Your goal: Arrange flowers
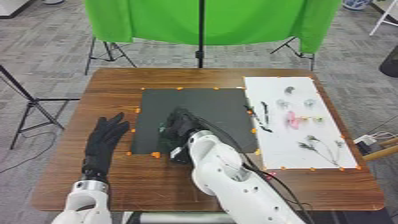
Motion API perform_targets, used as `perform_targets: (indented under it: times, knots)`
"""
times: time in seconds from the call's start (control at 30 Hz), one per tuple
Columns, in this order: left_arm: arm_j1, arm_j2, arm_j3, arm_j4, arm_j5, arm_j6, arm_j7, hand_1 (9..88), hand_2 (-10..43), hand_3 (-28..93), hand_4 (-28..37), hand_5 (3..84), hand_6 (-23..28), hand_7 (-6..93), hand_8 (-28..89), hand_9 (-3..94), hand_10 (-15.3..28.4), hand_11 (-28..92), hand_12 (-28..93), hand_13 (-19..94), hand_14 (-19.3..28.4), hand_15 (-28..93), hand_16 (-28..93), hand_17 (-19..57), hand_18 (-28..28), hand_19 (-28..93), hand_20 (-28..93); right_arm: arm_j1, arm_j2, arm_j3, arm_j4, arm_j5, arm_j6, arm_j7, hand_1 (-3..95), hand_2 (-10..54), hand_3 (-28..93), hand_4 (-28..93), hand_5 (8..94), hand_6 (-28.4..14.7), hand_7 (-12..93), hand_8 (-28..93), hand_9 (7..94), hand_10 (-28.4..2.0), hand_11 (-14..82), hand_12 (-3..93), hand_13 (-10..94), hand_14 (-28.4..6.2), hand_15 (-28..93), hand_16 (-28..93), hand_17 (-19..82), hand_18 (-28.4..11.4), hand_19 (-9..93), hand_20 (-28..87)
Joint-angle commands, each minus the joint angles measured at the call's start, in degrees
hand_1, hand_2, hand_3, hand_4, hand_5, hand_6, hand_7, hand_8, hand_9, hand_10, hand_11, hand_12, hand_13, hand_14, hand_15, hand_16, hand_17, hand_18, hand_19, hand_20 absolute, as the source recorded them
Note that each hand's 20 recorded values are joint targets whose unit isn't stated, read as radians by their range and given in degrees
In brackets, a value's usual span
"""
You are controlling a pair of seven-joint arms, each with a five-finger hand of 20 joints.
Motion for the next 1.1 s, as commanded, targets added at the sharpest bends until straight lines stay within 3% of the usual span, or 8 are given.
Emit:
perform_targets:
  times: [0.03,0.2,0.27,0.37,0.5,0.73,0.87,1.1]
  knots:
    - [1.2,-0.46,0.26,-0.15,-0.09,-0.07,-0.97,16.1,8.0,60,-28.3,46.0,3.5,6.8,-6,46.5,12.6,13,13,35,14.1,10,1,8.3,10.5,3,20,0.3,-1.1,0.3,0.6,1.1,1.1,-0.3,82.4,-9.5,-28,43,72.5,-3.1,44,21,86.3,-12.9,46.2,26.2,94,-1.1,60,31,72,-7.1,93,54]
    - [1.1,-0.58,0.21,-0.07,-0.07,-0.22,-1.29,16.0,6.5,61,-28.3,45.8,3.7,6.6,-6,46.3,12.7,13,14,35,14.2,10,1,8.1,10.6,4,20,0.1,-1.1,0.8,0.6,1.4,0.9,-0.8,74.9,-9.5,-24,41,72.6,-3.7,42,19,85.7,-13.1,46.1,26.0,94,-1.3,59,31,72,-7.0,93,52]
    - [1.1,-0.5,0.2,-0.11,0.1,-0.31,-1.36,16.0,6.3,62,-28.3,45.8,3.8,6.5,-6,46.3,12.7,13,14,35,14.3,10,1,8.0,10.6,4,20,0.0,-1.2,1.1,0.6,1.6,0.7,-0.9,56.7,-9.5,26,5,72.8,-4.0,41,16,85.5,-13.2,46.0,26.2,94,-1.5,59,31,72,-6.7,93,52]
    - [1.4,-0.87,0.11,-0.25,0.07,-0.51,-1.12,16.4,5.8,62,-28.3,45.8,3.8,6.4,-6,46.2,12.7,13,14,35,14.3,10,1,7.9,10.7,4,20,-0.6,-0.7,2.3,-0.5,1.7,-0.5,-2.1,39.9,-9.5,56,-16,73.4,-4.6,43,-8,85.0,-13.7,45.6,25.9,94,-2.1,57,32,71,-7.6,93,51]
    - [2.4,-1.23,-0.47,-0.63,0.17,-0.75,-0.78,16.8,5.5,62,-28.3,45.7,3.9,6.5,-6,46.1,12.7,13,14,35,14.4,10,1,7.8,10.7,4,20,-1.3,3.1,3.9,-4.5,-2.5,-5.7,-3.6,25.2,-3.4,60,-11,74.5,-5.0,36,-9,85.0,-15.2,44.2,25.9,93,-3.5,57,33,70,-9.8,93,53]
    - [3.0,-1.33,-0.92,-0.93,0.16,-0.62,-1.45,16.9,5.3,62,-28.3,45.7,3.9,6.6,-6,46.0,12.7,14,14,35,14.5,10,2,7.8,10.7,4,20,-3.8,11.5,5.9,-13.0,-6.3,-22.4,-1.1,19.2,14.7,65,3,75.2,-5.1,15,-7,86.8,-15.9,43.5,27.0,93,-5.0,61,33,70,-11.9,93,59]
    - [3.1,-1.22,-1.02,-1.0,1.6,-0.48,-1.8,17.0,5.3,61,-28.3,45.7,3.9,6.6,-6,46.0,12.7,14,14,36,14.5,10,2,7.8,10.7,4,20,-5.3,12.5,5.9,-14.4,-5.7,-25.6,-0.3,17.1,18.9,65,5,74.4,-5.1,13,-8,87.5,-16.1,43.4,27.1,93,-5.1,61,33,70,-12.0,93,60]
    - [2.5,-1.21,-0.78,-0.88,1.51,-1.35,-2.37,17.1,5.3,61,-28.3,45.6,3.9,6.7,-6,46.0,12.7,14,14,35,14.5,10,2,7.7,10.7,4,20,-6.1,10.0,5.4,-13.4,-1.9,-26.4,1.4,16.7,19.6,64,6,73.1,-5.4,12,-8,87.7,-16.1,43.2,27.6,93,-5.1,61,34,70,-12.0,93,61]
